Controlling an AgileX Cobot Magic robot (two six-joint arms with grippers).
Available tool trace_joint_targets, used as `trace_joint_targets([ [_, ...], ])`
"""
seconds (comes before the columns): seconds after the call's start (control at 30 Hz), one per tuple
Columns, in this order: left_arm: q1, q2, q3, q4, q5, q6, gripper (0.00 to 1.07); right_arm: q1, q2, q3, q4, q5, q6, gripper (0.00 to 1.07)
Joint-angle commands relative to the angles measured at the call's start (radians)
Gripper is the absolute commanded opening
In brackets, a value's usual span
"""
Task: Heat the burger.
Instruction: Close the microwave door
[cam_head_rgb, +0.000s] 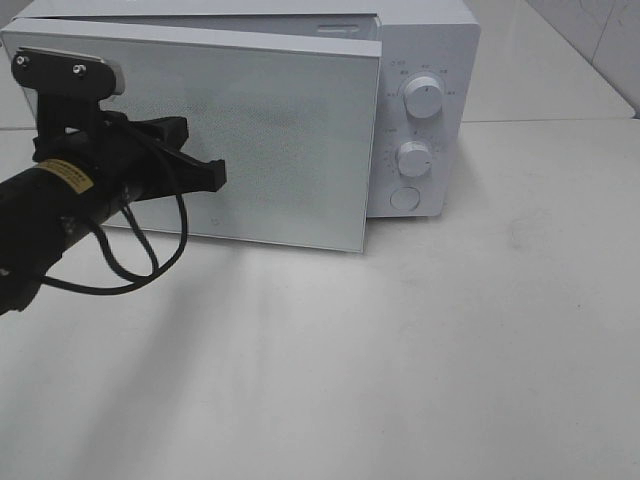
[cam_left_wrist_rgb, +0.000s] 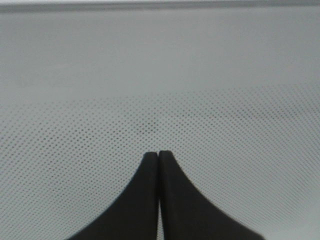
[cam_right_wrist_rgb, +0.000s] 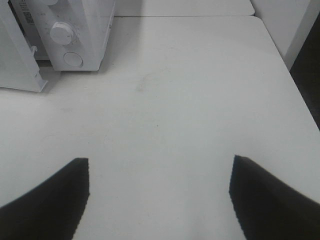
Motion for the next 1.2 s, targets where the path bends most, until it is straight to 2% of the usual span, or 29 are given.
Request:
trace_joint_targets([
  [0.03,-0.021,0.021,-0.047,-0.049,0.021,0.03,0.0,-0.004,-0.027,0.001,0.001,-0.012,-0.004,0.75],
  [0.2,-0.048,0.072,-0.139,-0.12,0.031,0.036,0.0,-0.004,-0.027,0.001,0.001,-0.012,-0.004,0.75],
  [0.27,-0.049,0.088,-0.171,-0.132,0.047,0.051,0.0,-0.004,-0.027,0.001,0.001,-0.012,-0.004,0.75],
  [0.57,-0.049,0.135,-0.288,-0.168,0.095,0.054,0.0,-0.004,-0.027,0.001,0.001,-0.012,-0.004,0.75],
  [0.67,-0.047,0.154,-0.329,-0.183,0.13,0.071,0.0,-0.004,-0.027,0.001,0.001,-0.012,-0.004,0.75],
  [0.7,-0.047,0.173,-0.36,-0.202,0.157,0.104,0.0,-0.004,-0.027,0.001,0.001,-0.012,-0.003,0.75],
  [0.8,-0.047,0.188,-0.396,-0.223,0.174,0.127,0.0,-0.004,-0.027,0.001,0.001,-0.012,-0.003,0.75],
  [1.2,-0.023,0.2,-0.434,-0.222,0.182,0.135,0.0,-0.004,-0.027,0.001,0.001,-0.012,-0.003,0.75],
])
